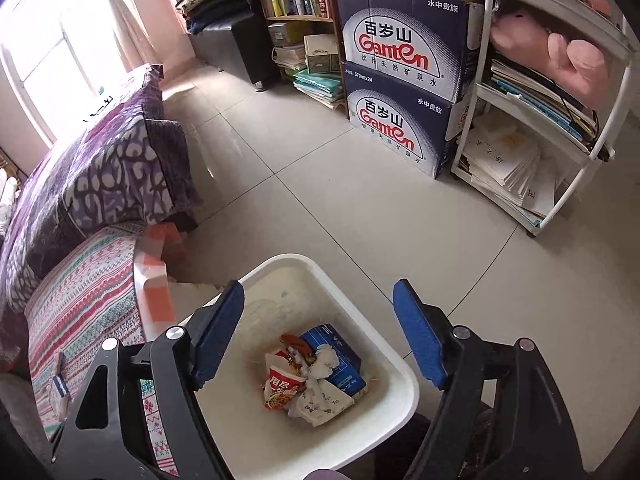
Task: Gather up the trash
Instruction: 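Open the right gripper over the bin while the left lowers its orange piece and opens, then move both grippers back over the blue-and-white box and pink strip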
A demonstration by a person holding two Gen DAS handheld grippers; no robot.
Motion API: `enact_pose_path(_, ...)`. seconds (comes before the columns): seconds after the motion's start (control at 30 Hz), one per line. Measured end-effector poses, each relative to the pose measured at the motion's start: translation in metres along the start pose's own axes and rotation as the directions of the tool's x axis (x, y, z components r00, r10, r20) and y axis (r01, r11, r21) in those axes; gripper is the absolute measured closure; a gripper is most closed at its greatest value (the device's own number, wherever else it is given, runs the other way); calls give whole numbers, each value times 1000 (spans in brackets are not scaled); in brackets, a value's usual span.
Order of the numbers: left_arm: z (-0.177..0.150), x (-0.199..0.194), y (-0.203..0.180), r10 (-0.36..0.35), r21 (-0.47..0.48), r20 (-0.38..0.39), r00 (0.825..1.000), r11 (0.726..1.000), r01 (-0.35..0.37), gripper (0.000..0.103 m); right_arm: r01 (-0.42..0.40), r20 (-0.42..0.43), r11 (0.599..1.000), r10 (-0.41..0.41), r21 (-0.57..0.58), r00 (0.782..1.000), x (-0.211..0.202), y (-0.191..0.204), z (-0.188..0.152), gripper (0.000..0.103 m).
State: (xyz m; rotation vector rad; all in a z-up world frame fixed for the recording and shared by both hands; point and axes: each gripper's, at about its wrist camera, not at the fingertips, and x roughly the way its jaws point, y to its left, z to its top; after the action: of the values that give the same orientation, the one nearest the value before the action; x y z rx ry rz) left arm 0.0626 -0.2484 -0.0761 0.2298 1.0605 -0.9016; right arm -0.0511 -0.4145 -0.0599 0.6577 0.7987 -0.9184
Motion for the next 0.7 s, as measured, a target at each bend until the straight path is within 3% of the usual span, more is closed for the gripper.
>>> enact_pose_path(0.07,-1,0,-4,-21,5,-4,1000,1000,21,46,-2,-2,1000,2,13,1000,0,-5,2,29)
enact_pose_path(0.1,-2,0,-6,-24,5,0,1000,1000,24,43,-5,-4,1000,5,19,1000,0,-6,2,28)
enact_pose_path(0.37,-2,-3,10,34,-5,1,999,999,-34,41,-32,-12,999,33,19,999,-1,8,-3,24)
enact_pose_path(0.57,-4,-14,48,161,-21,10,987,987,-161,33,-56,-35,998,55,-18,998,1,32,-13,20)
enact_pose_path(0.7,-5,-14,90,297,-30,-39,954,954,-298,28,-75,-57,996,72,-57,996,3,54,-21,18)
